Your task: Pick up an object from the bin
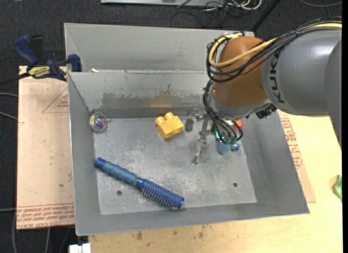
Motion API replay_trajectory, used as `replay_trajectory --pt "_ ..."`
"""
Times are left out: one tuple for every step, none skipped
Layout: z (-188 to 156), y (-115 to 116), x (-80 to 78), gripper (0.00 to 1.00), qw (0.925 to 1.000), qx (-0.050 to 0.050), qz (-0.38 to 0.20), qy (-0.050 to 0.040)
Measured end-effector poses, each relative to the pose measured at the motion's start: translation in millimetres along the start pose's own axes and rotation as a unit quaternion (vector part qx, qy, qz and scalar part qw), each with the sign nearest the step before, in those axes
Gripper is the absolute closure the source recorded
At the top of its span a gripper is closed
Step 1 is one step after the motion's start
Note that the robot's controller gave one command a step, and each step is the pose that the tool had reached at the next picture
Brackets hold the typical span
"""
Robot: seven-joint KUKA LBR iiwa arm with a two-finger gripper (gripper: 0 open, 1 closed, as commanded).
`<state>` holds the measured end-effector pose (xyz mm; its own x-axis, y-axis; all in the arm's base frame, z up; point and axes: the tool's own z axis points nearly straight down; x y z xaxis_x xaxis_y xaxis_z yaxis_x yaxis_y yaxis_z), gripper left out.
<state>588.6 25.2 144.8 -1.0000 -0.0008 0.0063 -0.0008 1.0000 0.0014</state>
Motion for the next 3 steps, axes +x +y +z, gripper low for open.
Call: replay_trajectory --pt "-23.9 -90.0 -29.5 0.0 0.9938 0.001 0.111 -0.0064" --pt "39.7 -153.5 -1.4 0.0 0.9907 0.001 -0.136 -0.0016" --pt "76.5 -133.4 -42.2 0.0 0.9888 0.001 -0.149 -0.0057"
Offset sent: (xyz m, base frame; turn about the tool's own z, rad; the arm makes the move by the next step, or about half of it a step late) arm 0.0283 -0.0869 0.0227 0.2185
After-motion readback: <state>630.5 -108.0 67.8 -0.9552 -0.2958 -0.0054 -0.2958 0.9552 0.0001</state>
